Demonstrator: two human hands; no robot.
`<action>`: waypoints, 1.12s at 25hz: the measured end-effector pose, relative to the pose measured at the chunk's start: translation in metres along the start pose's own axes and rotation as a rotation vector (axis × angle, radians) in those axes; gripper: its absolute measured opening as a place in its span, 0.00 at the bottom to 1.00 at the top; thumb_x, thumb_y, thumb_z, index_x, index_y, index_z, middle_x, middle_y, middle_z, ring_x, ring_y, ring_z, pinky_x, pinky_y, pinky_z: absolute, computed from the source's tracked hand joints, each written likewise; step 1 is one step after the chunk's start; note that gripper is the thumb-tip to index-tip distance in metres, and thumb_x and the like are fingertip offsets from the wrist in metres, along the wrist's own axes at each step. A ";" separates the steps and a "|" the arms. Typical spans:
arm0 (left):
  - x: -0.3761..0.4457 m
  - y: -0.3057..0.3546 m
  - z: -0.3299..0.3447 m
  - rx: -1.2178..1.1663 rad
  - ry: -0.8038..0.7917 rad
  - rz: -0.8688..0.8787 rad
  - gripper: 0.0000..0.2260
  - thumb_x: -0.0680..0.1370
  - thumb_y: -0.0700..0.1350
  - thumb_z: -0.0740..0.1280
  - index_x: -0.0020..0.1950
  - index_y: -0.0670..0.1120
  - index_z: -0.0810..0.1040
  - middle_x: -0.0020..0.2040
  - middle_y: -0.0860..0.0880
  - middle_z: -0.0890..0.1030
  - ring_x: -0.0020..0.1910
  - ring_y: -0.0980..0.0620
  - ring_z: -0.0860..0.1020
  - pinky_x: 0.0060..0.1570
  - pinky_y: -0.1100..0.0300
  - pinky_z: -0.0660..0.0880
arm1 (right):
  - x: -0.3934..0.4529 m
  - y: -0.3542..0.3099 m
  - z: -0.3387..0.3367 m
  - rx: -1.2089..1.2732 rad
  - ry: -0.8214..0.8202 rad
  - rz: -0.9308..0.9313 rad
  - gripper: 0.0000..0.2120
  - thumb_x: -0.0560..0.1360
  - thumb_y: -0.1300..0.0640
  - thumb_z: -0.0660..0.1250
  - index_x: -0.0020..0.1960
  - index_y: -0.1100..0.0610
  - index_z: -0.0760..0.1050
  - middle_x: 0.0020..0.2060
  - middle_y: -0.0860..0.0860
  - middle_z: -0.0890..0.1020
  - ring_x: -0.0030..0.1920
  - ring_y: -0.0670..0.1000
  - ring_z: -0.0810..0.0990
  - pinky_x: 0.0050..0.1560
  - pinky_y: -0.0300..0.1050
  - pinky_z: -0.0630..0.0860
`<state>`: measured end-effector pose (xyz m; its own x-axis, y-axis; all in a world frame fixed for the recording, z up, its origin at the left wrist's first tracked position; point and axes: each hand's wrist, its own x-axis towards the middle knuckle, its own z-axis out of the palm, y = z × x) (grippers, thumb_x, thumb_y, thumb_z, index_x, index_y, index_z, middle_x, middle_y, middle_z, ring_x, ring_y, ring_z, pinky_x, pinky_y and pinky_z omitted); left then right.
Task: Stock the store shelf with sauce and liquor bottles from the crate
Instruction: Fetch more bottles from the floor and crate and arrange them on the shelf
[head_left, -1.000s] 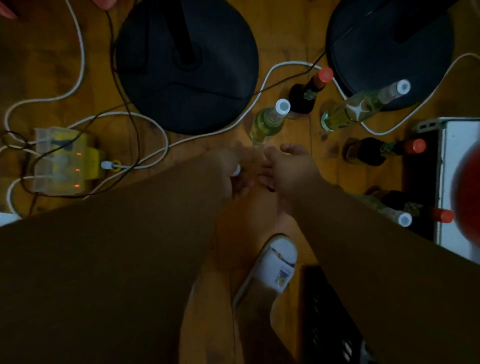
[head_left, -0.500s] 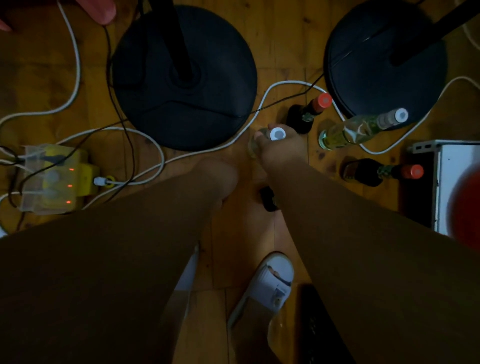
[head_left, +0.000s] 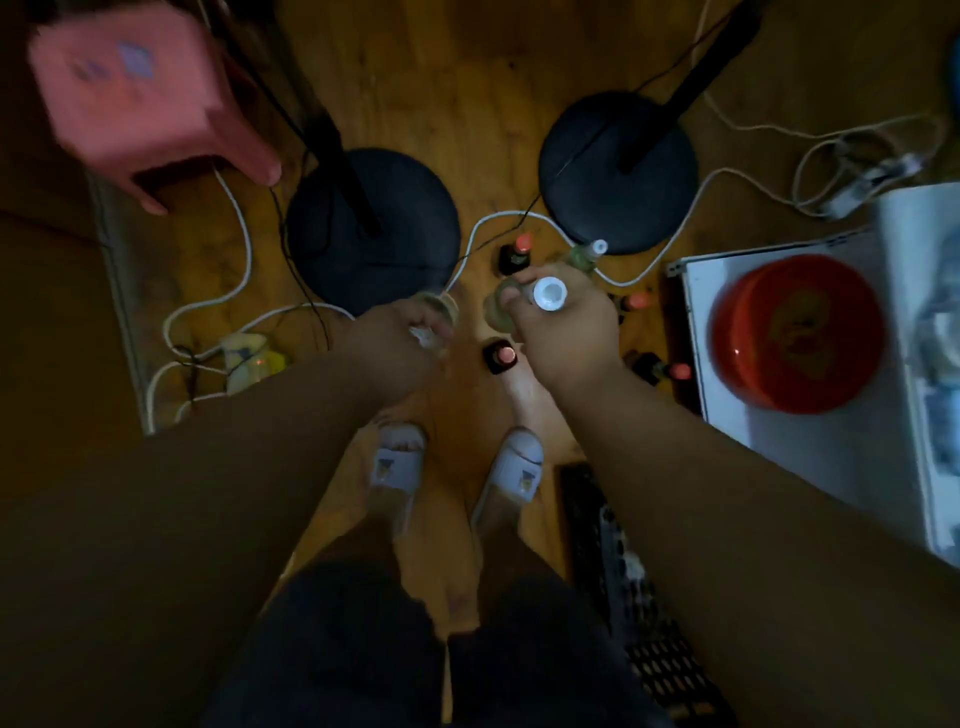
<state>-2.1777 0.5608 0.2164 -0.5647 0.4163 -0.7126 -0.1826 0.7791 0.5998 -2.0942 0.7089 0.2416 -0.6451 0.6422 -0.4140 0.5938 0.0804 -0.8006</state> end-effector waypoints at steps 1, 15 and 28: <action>-0.031 0.020 -0.014 -0.012 0.006 0.052 0.13 0.72 0.35 0.72 0.43 0.54 0.76 0.39 0.53 0.74 0.32 0.58 0.71 0.28 0.64 0.67 | -0.016 -0.021 -0.016 -0.006 0.006 0.013 0.04 0.70 0.55 0.73 0.42 0.48 0.79 0.38 0.52 0.84 0.40 0.55 0.84 0.47 0.56 0.80; -0.260 0.221 -0.080 0.615 0.211 0.837 0.16 0.74 0.58 0.69 0.37 0.46 0.79 0.40 0.48 0.78 0.41 0.48 0.76 0.39 0.52 0.73 | -0.220 -0.176 -0.171 0.184 0.592 -0.192 0.23 0.71 0.40 0.68 0.40 0.63 0.76 0.36 0.61 0.80 0.40 0.62 0.79 0.44 0.62 0.77; -0.370 0.354 0.108 -0.121 -0.119 1.005 0.17 0.77 0.40 0.68 0.28 0.42 0.74 0.25 0.45 0.76 0.28 0.45 0.77 0.35 0.51 0.75 | -0.320 -0.161 -0.388 0.262 0.934 -0.174 0.16 0.72 0.58 0.69 0.28 0.63 0.75 0.22 0.54 0.78 0.20 0.47 0.70 0.25 0.44 0.70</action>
<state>-1.9466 0.7328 0.6528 -0.4190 0.9008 0.1138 0.2479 -0.0070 0.9688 -1.7970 0.7861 0.6713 -0.0071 0.9905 0.1374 0.3289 0.1321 -0.9351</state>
